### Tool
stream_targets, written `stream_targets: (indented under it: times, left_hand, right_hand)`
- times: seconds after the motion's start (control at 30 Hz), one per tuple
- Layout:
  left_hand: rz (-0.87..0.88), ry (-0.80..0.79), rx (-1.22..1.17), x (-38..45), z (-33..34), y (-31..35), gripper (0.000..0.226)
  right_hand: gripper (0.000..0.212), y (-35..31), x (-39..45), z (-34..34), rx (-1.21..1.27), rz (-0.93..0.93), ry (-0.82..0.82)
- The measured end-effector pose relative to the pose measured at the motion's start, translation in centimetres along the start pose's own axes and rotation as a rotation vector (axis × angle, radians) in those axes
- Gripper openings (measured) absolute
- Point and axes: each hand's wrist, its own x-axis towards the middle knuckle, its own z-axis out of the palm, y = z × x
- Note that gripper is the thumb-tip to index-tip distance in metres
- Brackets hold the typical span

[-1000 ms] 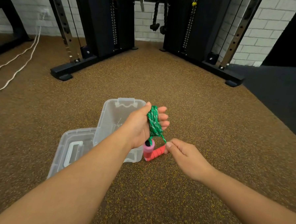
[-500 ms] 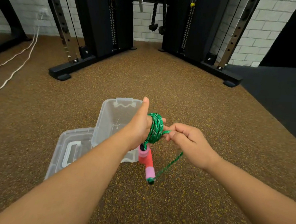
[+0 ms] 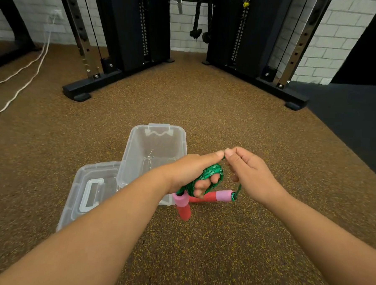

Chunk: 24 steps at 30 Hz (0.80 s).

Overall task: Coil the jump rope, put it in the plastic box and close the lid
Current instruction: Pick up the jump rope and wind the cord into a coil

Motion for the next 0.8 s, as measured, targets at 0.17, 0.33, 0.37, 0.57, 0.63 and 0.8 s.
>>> stream_targets:
  times: [0.17,0.33,0.37,0.57,0.63,0.8]
  left_hand:
    - [0.012,0.009,-0.171,0.2,-0.2,0.3,0.052]
    - [0.061,0.046,-0.422,0.3,-0.5,0.6,0.052]
    - [0.078,0.066,-0.485,0.4,-0.6,0.7,0.051]
    - [0.186,0.265,-0.837,0.8,-1.6,1.0,0.049]
    - [0.206,0.312,-0.929,1.0,-1.8,1.1,0.05]
    - [0.288,0.321,-1.008,1.2,-2.5,1.0,0.053]
  right_hand:
    - [0.036,1.1,0.0,0.3,0.048,0.062,0.023]
    - [0.035,1.8,-0.2,0.7,0.054,0.072,0.015]
    - [0.036,2.1,-0.2,0.8,0.047,0.08,0.009]
    - [0.034,2.7,-1.1,1.3,0.007,0.105,-0.075]
    - [0.033,2.8,-1.3,1.4,-0.069,0.1,-0.112]
    - [0.033,2.4,-1.9,1.9,-0.137,0.079,-0.193]
